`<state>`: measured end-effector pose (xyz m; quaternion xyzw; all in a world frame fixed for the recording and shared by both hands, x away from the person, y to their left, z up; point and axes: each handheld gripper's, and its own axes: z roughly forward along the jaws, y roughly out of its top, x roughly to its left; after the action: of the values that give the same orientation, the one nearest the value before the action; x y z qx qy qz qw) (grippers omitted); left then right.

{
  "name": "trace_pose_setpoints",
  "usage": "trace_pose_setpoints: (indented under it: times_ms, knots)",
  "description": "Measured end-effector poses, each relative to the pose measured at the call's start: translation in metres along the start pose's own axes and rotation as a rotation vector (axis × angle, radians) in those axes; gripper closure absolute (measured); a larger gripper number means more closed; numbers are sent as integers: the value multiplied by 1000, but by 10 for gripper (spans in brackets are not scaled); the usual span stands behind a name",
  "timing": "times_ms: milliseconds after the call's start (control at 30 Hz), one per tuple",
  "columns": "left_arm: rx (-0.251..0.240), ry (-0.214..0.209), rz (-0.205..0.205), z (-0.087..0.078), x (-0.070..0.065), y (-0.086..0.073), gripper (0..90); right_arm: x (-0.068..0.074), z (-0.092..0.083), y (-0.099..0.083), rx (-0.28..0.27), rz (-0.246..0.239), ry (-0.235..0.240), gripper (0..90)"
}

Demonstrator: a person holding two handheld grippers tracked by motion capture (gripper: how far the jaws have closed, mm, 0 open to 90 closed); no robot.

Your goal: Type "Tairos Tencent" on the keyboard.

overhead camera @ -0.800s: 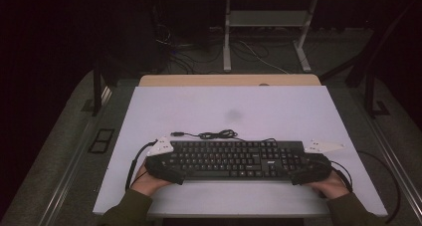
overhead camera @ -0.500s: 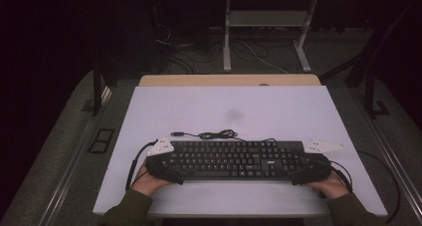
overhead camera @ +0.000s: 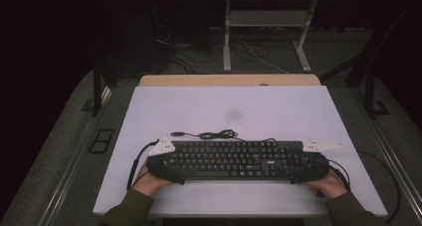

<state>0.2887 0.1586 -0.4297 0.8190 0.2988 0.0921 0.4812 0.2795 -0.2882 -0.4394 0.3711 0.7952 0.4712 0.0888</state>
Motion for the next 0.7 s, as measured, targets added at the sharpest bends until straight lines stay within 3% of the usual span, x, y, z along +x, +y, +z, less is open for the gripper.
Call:
trace_pose_setpoints:
  times_ms: [700]
  knots:
    - [-33, -10, -19, 2, 5, 7, 0, 5, 7, 13, -24, -10, 13, 29]
